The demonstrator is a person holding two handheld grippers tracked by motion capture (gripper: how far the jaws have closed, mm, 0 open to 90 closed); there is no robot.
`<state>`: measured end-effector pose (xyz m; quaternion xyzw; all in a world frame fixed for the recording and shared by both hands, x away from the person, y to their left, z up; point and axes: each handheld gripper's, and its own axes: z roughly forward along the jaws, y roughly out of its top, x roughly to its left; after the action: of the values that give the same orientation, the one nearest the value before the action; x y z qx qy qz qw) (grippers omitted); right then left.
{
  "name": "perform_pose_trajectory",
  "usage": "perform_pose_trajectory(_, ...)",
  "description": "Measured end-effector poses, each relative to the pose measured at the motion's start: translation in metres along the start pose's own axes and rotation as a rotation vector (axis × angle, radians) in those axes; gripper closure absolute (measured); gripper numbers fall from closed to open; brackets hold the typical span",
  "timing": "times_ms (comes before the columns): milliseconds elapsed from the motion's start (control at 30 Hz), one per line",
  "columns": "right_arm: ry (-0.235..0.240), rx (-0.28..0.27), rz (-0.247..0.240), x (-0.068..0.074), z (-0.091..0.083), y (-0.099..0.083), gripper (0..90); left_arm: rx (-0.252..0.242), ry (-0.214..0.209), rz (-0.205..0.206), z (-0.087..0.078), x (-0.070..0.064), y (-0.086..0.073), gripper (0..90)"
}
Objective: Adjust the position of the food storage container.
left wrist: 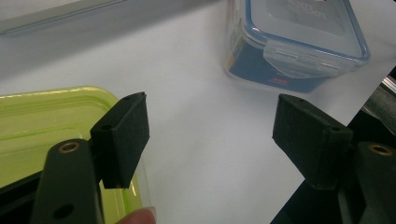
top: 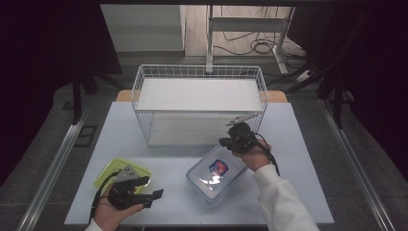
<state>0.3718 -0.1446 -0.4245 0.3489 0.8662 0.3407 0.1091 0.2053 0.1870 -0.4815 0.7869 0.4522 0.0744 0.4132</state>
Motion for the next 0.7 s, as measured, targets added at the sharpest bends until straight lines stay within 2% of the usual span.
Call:
perform_pose_trajectory(133,-0.03,0.022,-0.033,0.001,0.016,0.009,89.1,-0.001,-0.001,0.002,0.0,0.0,0.0,27.0)
perform_pose_trajectory(300,-0.053,0.036,-0.047,-0.001,0.031,0.012,89.2,-0.004,-0.002,0.002,-0.002,0.0,0.0,27.0)
perform_pose_trajectory(667,-0.092,0.085,-0.095,-0.002,0.047,0.011,89.2,-0.016,0.004,-0.001,-0.005,0.002,0.002,26.9)
perform_pose_trajectory(700,-0.101,0.11,-0.106,-0.004,0.05,0.01,89.2,-0.015,0.004,0.0,-0.005,0.001,0.002,26.9)
